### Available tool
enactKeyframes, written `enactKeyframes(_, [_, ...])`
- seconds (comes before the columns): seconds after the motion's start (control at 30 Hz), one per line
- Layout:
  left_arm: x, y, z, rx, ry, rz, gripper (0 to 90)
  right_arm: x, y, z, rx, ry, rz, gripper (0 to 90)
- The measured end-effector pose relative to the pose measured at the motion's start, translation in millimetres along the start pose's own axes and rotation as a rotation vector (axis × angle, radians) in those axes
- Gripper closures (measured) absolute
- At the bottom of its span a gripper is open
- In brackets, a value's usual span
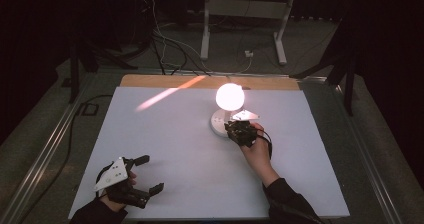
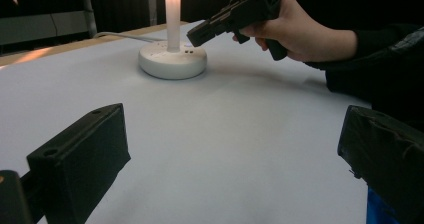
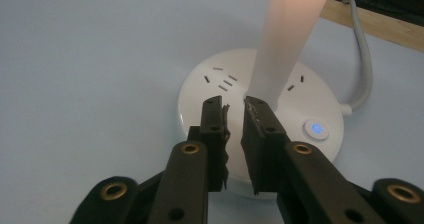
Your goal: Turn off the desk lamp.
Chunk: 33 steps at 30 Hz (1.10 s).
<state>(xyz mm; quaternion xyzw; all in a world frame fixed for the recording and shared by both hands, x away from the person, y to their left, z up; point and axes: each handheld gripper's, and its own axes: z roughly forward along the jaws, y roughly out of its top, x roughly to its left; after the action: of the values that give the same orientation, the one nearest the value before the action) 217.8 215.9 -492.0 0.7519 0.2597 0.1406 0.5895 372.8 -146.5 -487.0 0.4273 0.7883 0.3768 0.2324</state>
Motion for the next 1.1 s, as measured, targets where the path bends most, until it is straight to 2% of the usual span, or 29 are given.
enactKeyframes(0.3, [0.2,-0.3,0.1,0.003,0.002,-0.002,0.6,-0.5,-0.9,8.8,0.011,-0.019,-0.011,89.6])
enactKeyframes(1.1, [-0.2,-0.4,0.4,0.004,-0.001,-0.001,0.6,5.9,-2.8,21.9,0.031,-0.004,-0.025,89.8])
